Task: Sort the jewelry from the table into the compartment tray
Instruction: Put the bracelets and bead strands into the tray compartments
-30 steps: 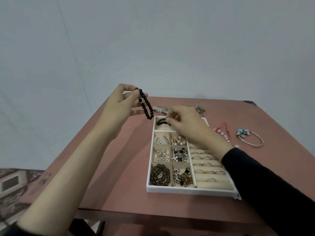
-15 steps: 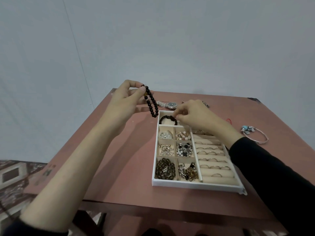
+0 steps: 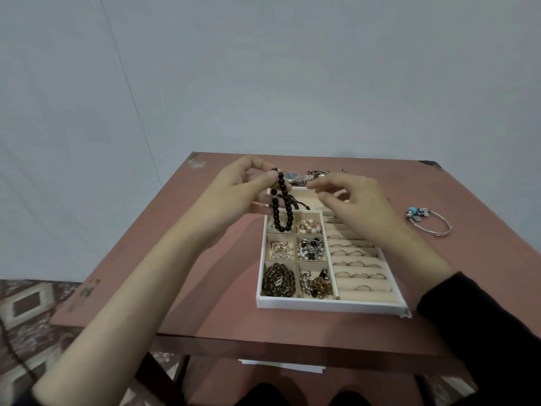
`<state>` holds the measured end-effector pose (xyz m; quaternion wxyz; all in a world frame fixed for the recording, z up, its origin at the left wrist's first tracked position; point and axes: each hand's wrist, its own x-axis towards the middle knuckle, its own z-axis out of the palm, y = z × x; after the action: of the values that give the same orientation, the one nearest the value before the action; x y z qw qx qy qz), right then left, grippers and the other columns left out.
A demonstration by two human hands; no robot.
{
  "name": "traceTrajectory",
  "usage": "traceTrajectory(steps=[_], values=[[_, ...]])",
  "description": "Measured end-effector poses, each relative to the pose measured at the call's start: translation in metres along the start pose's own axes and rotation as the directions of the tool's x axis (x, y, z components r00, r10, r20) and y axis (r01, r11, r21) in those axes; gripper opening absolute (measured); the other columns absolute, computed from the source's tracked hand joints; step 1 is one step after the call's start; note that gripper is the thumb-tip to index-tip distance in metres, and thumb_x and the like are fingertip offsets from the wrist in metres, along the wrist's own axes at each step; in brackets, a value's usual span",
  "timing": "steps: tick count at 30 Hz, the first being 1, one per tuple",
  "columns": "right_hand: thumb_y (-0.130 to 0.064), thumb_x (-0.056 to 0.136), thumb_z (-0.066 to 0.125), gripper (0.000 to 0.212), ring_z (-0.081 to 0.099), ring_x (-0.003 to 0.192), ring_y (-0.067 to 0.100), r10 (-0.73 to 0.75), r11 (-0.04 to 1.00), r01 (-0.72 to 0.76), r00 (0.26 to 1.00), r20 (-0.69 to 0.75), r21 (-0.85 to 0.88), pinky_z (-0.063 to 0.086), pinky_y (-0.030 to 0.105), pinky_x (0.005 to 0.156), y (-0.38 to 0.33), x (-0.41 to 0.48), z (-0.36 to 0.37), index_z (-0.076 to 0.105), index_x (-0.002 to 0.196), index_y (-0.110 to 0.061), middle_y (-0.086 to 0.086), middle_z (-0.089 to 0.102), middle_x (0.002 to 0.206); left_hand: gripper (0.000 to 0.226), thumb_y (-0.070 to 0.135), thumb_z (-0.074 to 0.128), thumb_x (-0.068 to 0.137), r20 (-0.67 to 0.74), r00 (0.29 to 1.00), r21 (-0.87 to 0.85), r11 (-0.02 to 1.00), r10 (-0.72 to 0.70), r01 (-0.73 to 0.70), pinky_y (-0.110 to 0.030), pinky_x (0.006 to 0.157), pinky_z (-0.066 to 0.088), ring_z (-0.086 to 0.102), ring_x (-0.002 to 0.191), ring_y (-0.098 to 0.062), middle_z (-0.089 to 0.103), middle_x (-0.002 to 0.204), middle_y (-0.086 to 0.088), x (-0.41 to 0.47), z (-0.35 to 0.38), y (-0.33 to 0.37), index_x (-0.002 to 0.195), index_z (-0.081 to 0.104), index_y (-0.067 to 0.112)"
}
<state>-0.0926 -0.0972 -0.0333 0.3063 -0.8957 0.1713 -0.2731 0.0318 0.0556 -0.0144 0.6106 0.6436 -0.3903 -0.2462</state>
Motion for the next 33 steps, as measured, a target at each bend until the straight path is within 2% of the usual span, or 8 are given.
traceTrajectory(steps=[5, 8, 13, 18, 21, 27, 31, 33], values=[[-0.007, 0.090, 0.055, 0.028, 0.061, 0.084, 0.004, 0.000, 0.985, 0.035, 0.980, -0.201, 0.169, 0.054, 0.029, 0.076, 0.010, -0.023, 0.003, 0.070, 0.093, -0.030, -0.015, 0.068, 0.091, 0.005, 0.017, 0.050, 0.094, 0.100, 0.994, 0.063, 0.997, -0.041, 0.035, -0.035, 0.077, 0.058, 0.066, 0.077, -0.019, 0.070, 0.103, -0.013, -0.013, 0.004, -0.006, 0.094, 0.054, 0.014], [-0.002, 0.088, 0.054, 0.034, 0.064, 0.083, 0.007, -0.055, 0.985, 0.100, 0.953, -0.298, 0.139, 0.052, 0.024, 0.074, 0.014, -0.026, 0.005, 0.069, 0.088, -0.033, -0.014, 0.068, 0.086, 0.007, 0.017, 0.049, 0.094, 0.128, 0.991, 0.062, 0.997, -0.043, 0.035, -0.025, 0.069, 0.056, 0.066, 0.070, -0.013, 0.072, 0.091, -0.009, -0.019, 0.005, -0.009, 0.097, 0.053, 0.011], [-0.002, 0.087, 0.055, 0.030, 0.064, 0.077, 0.010, -0.065, 0.986, 0.113, 0.938, -0.341, 0.123, 0.051, 0.020, 0.069, 0.016, -0.025, 0.007, 0.071, 0.087, -0.028, -0.015, 0.067, 0.082, 0.006, 0.016, 0.054, 0.091, 0.073, 0.997, 0.180, 0.983, -0.036, 0.022, -0.026, 0.071, 0.052, 0.065, 0.078, -0.017, 0.061, 0.081, -0.013, -0.022, 0.007, -0.016, 0.095, 0.057, 0.011], [-0.003, 0.087, 0.056, 0.028, 0.061, 0.074, 0.007, -0.055, 0.988, 0.100, 0.941, -0.334, 0.120, 0.047, 0.012, 0.065, 0.016, -0.025, 0.007, 0.071, 0.088, -0.027, -0.023, 0.064, 0.081, 0.008, 0.023, 0.069, 0.081, 0.090, 0.991, 0.597, 0.791, 0.101, -0.135, -0.009, 0.063, 0.041, 0.054, 0.066, 0.002, 0.062, 0.072, 0.015, -0.027, 0.002, -0.021, 0.078, 0.066, 0.030], [-0.003, 0.086, 0.056, 0.028, 0.061, 0.073, 0.007, -0.054, 0.990, 0.094, 0.943, -0.330, 0.108, 0.048, 0.016, 0.066, 0.017, -0.025, 0.007, 0.071, 0.088, -0.027, -0.023, 0.064, 0.080, 0.004, 0.026, 0.072, 0.078, 0.163, 0.982, 0.716, 0.673, 0.097, -0.185, -0.008, 0.059, 0.037, 0.052, 0.065, 0.002, 0.059, 0.070, 0.017, -0.028, 0.001, -0.019, 0.082, 0.073, 0.025], [-0.007, 0.086, 0.057, 0.028, 0.063, 0.072, 0.012, -0.055, 0.992, 0.088, 0.943, -0.329, 0.087, 0.053, 0.033, 0.069, 0.019, -0.025, 0.010, 0.071, 0.088, -0.030, -0.022, 0.065, 0.080, 0.017, 0.025, 0.063, 0.086, 0.363, 0.932, 0.859, 0.386, 0.001, -0.335, -0.019, 0.073, 0.031, 0.041, 0.082, -0.006, 0.063, 0.099, 0.016, -0.024, 0.003, -0.015, 0.100, 0.072, 0.027], [-0.007, 0.086, 0.057, 0.026, 0.063, 0.071, 0.013, -0.046, 0.993, 0.080, 0.945, -0.325, 0.092, 0.053, 0.035, 0.068, 0.019, -0.025, 0.010, 0.071, 0.088, -0.029, -0.020, 0.065, 0.079, 0.012, 0.033, 0.063, 0.085, 0.340, 0.940, 0.867, 0.398, -0.030, -0.301, -0.028, 0.073, 0.047, 0.054, 0.074, -0.008, 0.068, 0.089, 0.015, -0.019, 0.005, -0.006, 0.089, 0.073, 0.027], [-0.006, 0.087, 0.057, 0.026, 0.063, 0.071, 0.014, -0.044, 0.992, 0.079, 0.946, -0.320, 0.097, 0.052, 0.033, 0.067, 0.018, -0.026, 0.010, 0.071, 0.089, -0.028, -0.020, 0.065, 0.079, 0.015, 0.037, 0.066, 0.082, 0.297, 0.955, 0.855, 0.441, 0.019, -0.275, -0.024, 0.068, 0.044, 0.055, 0.072, -0.004, 0.063, 0.084, 0.017, -0.018, 0.007, -0.006, 0.093, 0.068, 0.027]])
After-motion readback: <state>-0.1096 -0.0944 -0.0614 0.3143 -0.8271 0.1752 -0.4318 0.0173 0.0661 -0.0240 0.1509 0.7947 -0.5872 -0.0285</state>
